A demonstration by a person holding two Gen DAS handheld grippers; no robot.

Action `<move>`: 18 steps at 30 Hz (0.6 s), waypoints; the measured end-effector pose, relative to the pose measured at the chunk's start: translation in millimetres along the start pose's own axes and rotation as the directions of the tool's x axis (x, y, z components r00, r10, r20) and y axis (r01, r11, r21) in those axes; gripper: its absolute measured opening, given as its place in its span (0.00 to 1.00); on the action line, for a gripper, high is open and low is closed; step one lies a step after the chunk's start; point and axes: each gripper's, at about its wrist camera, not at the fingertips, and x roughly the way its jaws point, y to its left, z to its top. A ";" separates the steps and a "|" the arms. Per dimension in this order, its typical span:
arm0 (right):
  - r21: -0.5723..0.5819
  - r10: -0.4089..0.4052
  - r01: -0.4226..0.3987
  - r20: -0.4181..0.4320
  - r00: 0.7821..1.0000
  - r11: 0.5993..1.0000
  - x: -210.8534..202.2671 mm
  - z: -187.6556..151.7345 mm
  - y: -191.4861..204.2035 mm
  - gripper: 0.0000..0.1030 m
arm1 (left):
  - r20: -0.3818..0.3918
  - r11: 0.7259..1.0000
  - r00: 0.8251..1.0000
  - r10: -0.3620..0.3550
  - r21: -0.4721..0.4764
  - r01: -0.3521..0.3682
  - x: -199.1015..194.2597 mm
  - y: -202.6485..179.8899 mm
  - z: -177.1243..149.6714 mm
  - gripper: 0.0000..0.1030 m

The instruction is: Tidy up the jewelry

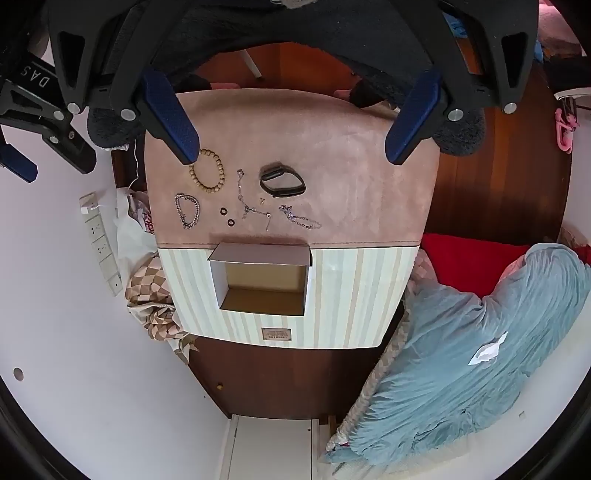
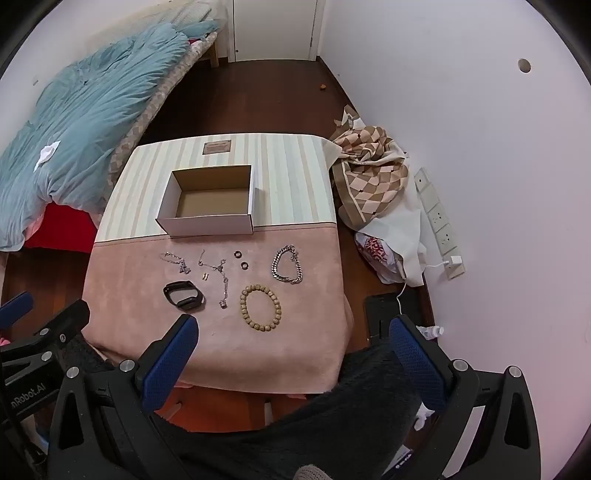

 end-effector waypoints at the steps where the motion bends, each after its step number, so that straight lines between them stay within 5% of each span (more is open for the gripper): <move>1: -0.001 0.000 0.000 0.001 1.000 1.000 -0.2 0.1 0.0 1.00 | 0.000 1.000 1.000 0.004 0.001 -0.004 0.2 -0.1 0.1 1.00; 18: 0.004 0.010 -0.010 0.003 1.000 1.000 -1.3 1.5 -2.4 1.00 | 0.027 1.000 1.000 0.013 0.022 -0.014 -3.9 -0.1 2.8 1.00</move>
